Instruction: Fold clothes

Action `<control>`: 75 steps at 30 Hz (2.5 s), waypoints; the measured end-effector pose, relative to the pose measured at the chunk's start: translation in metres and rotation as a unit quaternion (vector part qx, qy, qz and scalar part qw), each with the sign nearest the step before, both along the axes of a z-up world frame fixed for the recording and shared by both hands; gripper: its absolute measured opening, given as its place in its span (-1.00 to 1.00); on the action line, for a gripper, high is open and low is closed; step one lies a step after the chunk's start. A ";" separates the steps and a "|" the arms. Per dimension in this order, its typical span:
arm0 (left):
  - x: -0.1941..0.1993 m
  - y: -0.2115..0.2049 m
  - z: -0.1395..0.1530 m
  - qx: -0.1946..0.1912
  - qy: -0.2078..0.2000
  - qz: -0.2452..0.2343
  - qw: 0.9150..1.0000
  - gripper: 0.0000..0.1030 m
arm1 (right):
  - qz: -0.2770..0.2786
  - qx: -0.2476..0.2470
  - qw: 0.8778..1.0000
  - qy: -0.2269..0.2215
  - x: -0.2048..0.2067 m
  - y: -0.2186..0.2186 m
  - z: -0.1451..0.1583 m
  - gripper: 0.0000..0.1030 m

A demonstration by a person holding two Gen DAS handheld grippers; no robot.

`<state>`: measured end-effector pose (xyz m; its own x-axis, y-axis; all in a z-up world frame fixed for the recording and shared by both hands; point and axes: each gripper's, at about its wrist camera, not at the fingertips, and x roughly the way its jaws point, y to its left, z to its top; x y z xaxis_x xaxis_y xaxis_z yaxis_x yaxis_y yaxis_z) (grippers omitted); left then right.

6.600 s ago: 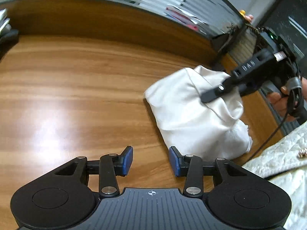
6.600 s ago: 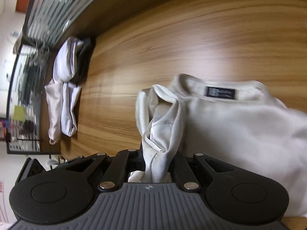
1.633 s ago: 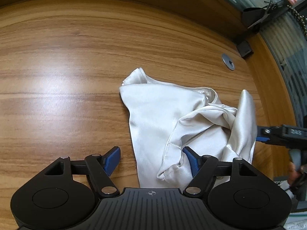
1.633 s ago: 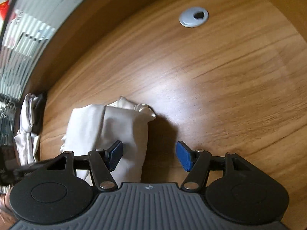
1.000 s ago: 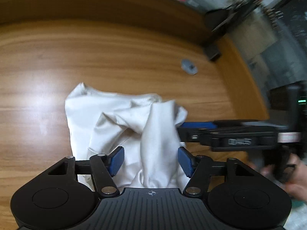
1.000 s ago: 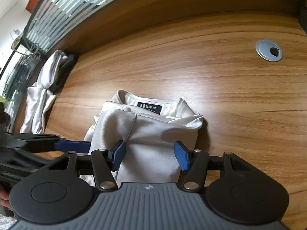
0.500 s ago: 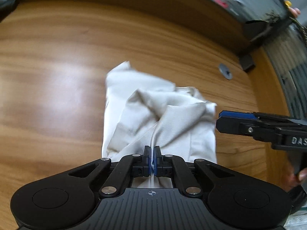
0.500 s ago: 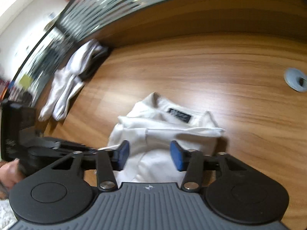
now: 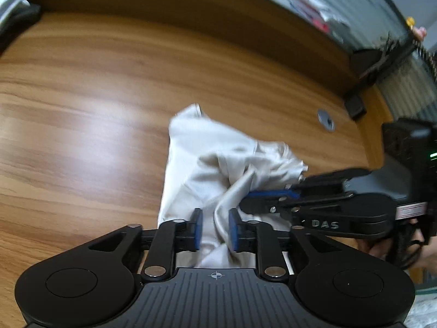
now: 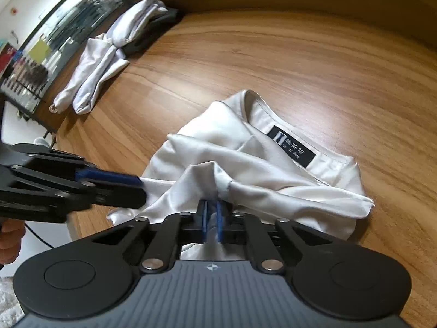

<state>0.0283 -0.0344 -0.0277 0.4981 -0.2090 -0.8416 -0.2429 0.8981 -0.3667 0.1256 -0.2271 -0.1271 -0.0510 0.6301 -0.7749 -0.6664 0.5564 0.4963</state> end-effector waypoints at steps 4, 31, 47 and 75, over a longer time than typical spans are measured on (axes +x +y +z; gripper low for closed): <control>0.020 -0.011 0.000 0.041 0.000 -0.013 0.999 0.16 | -0.007 0.001 1.000 0.004 0.000 0.002 -0.005 -0.96; 0.050 0.010 -0.056 0.001 0.066 -0.029 0.997 0.59 | -0.027 -0.011 1.000 0.005 -0.007 -0.004 0.004 -0.63; 0.048 0.016 -0.065 -0.030 0.051 -0.035 0.998 0.59 | -0.160 -0.018 0.987 0.023 -0.003 -0.082 0.022 0.71; -0.010 0.084 -0.030 -0.132 -0.021 0.034 0.990 -0.17 | -0.099 0.003 0.995 0.018 -0.024 0.064 0.043 -0.40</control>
<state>0.0181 0.0495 -0.0580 0.5519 -0.3836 -0.7404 -0.2787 0.7520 -0.5973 0.1012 -0.1627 -0.0845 0.0468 0.6358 -0.7705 -0.5260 0.6714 0.5221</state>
